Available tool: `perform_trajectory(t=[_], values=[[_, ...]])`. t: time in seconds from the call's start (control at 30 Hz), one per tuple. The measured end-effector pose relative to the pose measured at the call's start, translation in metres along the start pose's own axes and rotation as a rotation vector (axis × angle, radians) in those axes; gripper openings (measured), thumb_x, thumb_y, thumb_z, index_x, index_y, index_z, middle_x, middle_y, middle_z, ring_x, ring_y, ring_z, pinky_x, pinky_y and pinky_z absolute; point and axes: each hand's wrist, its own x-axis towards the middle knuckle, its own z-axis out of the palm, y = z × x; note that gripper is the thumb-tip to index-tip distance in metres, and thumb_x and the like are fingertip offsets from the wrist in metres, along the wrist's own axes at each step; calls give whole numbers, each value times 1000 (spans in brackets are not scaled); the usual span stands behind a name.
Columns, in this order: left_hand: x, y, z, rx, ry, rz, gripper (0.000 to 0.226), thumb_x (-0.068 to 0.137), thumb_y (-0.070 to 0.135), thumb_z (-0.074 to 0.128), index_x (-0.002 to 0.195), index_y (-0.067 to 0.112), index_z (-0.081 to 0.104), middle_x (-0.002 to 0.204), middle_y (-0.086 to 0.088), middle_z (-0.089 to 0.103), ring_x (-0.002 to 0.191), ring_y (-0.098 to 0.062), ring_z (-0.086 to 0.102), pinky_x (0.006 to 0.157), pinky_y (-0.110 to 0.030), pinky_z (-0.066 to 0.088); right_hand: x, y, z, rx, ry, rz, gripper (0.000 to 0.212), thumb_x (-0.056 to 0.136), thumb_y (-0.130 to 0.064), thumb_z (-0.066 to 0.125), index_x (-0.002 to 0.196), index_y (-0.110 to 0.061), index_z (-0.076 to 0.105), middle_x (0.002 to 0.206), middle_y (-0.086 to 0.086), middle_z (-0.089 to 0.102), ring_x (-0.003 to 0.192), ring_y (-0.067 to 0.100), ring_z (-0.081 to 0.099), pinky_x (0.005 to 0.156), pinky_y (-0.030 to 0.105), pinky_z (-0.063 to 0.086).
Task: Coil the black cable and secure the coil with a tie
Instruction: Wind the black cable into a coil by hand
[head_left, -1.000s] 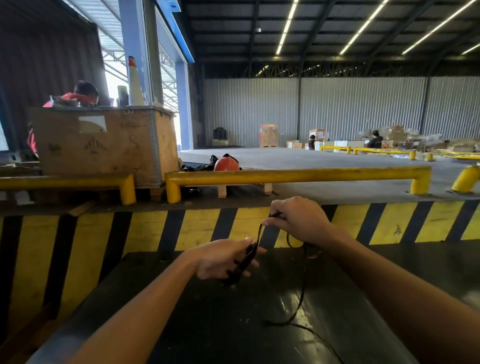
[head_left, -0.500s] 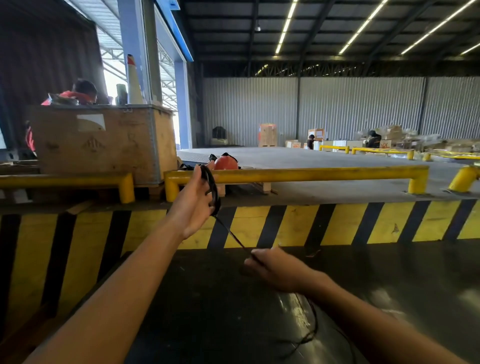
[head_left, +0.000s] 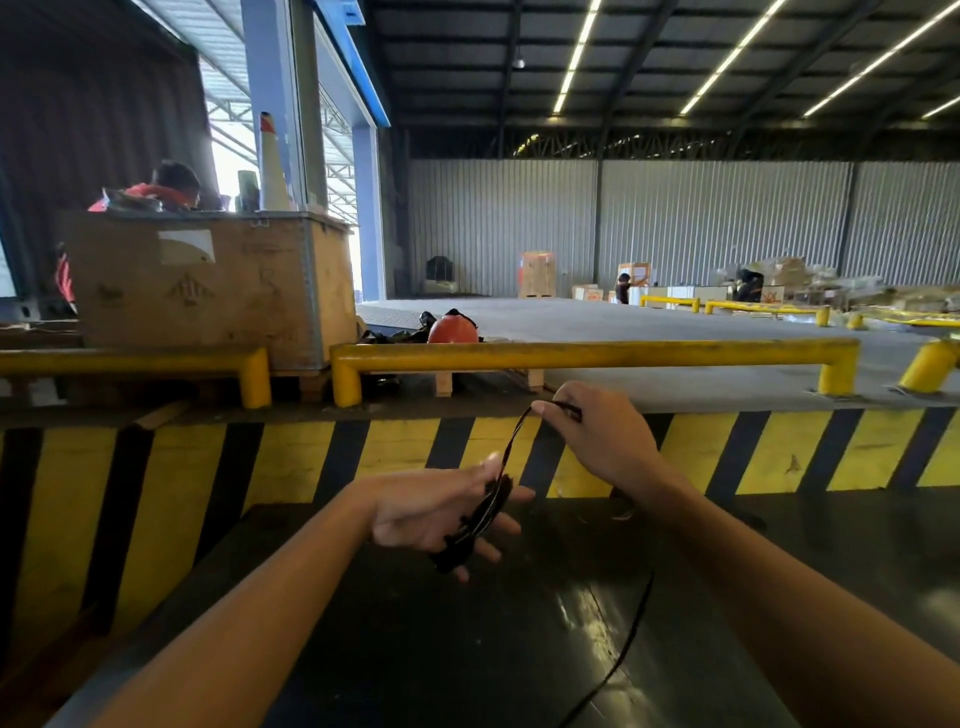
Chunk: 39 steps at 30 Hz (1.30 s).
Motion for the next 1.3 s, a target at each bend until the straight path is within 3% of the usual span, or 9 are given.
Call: perform_trajectory(t=[0.17,0.3,0.47,0.53,0.63,0.83,1.0,1.17,1.3], values=[[-9,27,-3,-473,-43,429,92,67,74,59,144,28,38,144,-16,46,126,-41,48,99,-59,41,-27,-6,27,140,-281,23,29,99,-33,36,86,-23,60,73,0,64,64,8,61,59,27,51],[-9,49,-14,-638,225,641,89,62,74,59,138,27,48,145,-18,42,124,-40,50,92,-61,46,-55,-28,54,297,-538,-22,26,99,-36,34,81,-33,53,70,-7,58,58,-6,56,59,17,42],[-7,39,-24,-265,716,487,68,85,51,54,144,26,31,149,-9,37,119,-22,49,100,-53,35,-49,-34,44,250,-563,-148,21,98,-34,40,86,-29,55,72,-10,55,63,-4,53,63,16,39],[-4,25,-27,-129,812,427,44,92,35,56,134,31,43,138,0,46,113,-17,51,98,-46,31,-37,-33,28,180,-515,-213,18,97,-34,44,86,-29,58,73,-13,54,65,-4,52,64,17,39],[-4,9,-30,73,829,294,53,87,44,60,135,29,44,117,12,50,117,-17,47,90,-34,32,-20,-27,7,105,-450,-227,20,93,-35,53,89,-21,67,71,-17,54,66,-3,53,61,18,38],[-3,11,-14,448,502,-121,81,60,85,52,122,32,49,109,0,59,95,-17,62,69,-30,50,0,-21,-15,-55,-421,-240,23,83,-41,66,81,-18,68,75,-10,58,68,4,52,61,28,44],[-5,17,2,258,137,-218,87,75,69,54,144,23,28,125,1,51,100,-24,68,81,-40,58,2,-17,-20,-64,-456,-308,27,87,-42,60,80,-16,64,73,-7,59,64,4,52,58,27,41],[-27,22,5,-59,-212,29,75,75,69,57,139,37,34,136,-7,52,104,-29,65,90,-45,53,-11,-5,-10,45,-489,-254,33,97,-38,42,81,-16,62,69,-3,58,61,8,53,60,24,41],[-24,32,4,-399,-201,373,91,71,60,69,146,22,32,134,-20,55,107,-39,63,96,-58,43,-28,-8,13,134,-529,-141,29,100,-30,37,93,-15,61,84,3,65,78,15,64,73,32,52]])
